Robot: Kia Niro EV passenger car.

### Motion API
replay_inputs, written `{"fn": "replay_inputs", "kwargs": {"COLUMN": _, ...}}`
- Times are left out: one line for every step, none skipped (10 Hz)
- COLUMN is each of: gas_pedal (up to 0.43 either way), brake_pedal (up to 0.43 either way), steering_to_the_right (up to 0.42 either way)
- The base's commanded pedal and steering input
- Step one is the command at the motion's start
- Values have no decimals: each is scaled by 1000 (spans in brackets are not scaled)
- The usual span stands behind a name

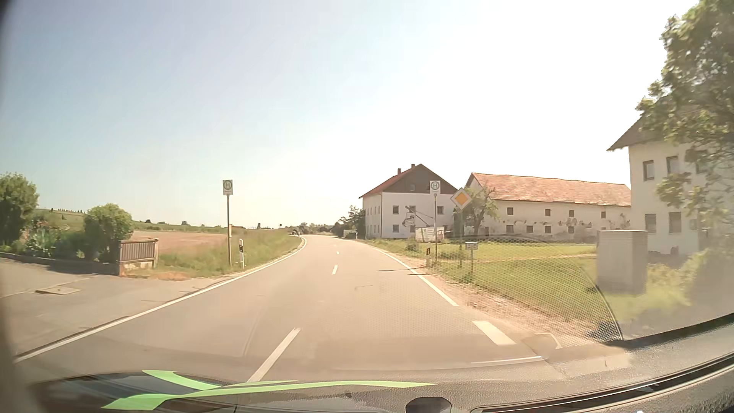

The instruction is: Follow the waypoints while adhering to traffic rules and regulations

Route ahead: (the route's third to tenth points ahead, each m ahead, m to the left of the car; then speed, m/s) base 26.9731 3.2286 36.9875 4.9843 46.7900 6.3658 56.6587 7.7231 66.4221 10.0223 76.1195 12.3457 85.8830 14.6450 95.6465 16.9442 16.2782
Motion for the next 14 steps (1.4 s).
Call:
{"fn": "replay_inputs", "kwargs": {"gas_pedal": 220, "brake_pedal": 0, "steering_to_the_right": -32}}
{"fn": "replay_inputs", "kwargs": {"gas_pedal": 220, "brake_pedal": 0, "steering_to_the_right": -31}}
{"fn": "replay_inputs", "kwargs": {"gas_pedal": 220, "brake_pedal": 0, "steering_to_the_right": -31}}
{"fn": "replay_inputs", "kwargs": {"gas_pedal": 220, "brake_pedal": 0, "steering_to_the_right": -31}}
{"fn": "replay_inputs", "kwargs": {"gas_pedal": 228, "brake_pedal": 0, "steering_to_the_right": -31}}
{"fn": "replay_inputs", "kwargs": {"gas_pedal": 228, "brake_pedal": 0, "steering_to_the_right": -31}}
{"fn": "replay_inputs", "kwargs": {"gas_pedal": 228, "brake_pedal": 0, "steering_to_the_right": -29}}
{"fn": "replay_inputs", "kwargs": {"gas_pedal": 240, "brake_pedal": 0, "steering_to_the_right": -25}}
{"fn": "replay_inputs", "kwargs": {"gas_pedal": 240, "brake_pedal": 0, "steering_to_the_right": -19}}
{"fn": "replay_inputs", "kwargs": {"gas_pedal": 240, "brake_pedal": 0, "steering_to_the_right": -15}}
{"fn": "replay_inputs", "kwargs": {"gas_pedal": 240, "brake_pedal": 0, "steering_to_the_right": -15}}
{"fn": "replay_inputs", "kwargs": {"gas_pedal": 240, "brake_pedal": 0, "steering_to_the_right": -15}}
{"fn": "replay_inputs", "kwargs": {"gas_pedal": 240, "brake_pedal": 0, "steering_to_the_right": -15}}
{"fn": "replay_inputs", "kwargs": {"gas_pedal": 240, "brake_pedal": 0, "steering_to_the_right": -15}}
